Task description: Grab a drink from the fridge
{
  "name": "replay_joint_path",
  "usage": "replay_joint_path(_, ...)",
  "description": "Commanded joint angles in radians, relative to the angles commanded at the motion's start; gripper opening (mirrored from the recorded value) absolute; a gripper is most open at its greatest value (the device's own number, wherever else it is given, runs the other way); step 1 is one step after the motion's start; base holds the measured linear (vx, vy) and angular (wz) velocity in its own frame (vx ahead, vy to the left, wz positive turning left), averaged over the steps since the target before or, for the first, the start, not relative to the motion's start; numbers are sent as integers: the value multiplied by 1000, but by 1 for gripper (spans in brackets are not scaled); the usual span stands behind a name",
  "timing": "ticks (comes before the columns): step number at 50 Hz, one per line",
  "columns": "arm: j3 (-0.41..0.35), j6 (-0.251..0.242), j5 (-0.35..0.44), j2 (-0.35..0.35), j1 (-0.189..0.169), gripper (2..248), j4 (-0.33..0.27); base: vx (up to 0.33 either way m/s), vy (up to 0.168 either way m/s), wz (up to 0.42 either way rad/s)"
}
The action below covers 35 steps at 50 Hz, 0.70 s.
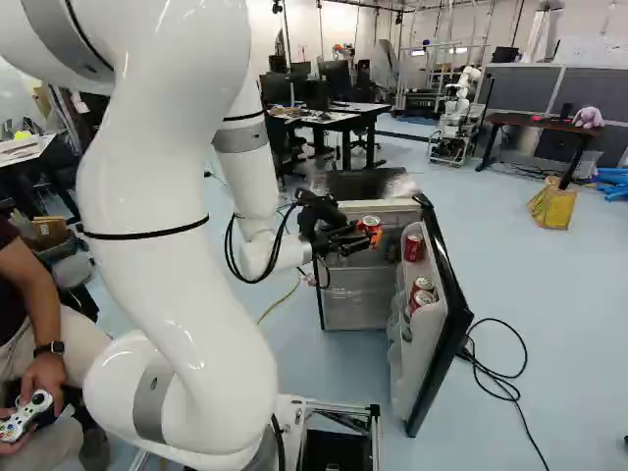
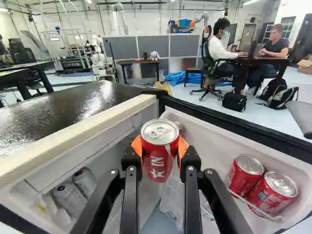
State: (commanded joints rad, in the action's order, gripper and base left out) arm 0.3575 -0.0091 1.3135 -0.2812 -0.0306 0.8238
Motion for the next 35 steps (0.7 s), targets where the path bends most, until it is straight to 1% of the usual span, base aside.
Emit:
replay_joint_path(7, -9, 0, -36, 29, 8, 89, -18, 0, 0, 0)
replay_joint_path(22, -21, 0, -118, 83, 11, 89, -67, 0, 0, 0)
replay_joint_path(35, -24, 0, -196, 124, -1, 89, -130, 0, 0, 0)
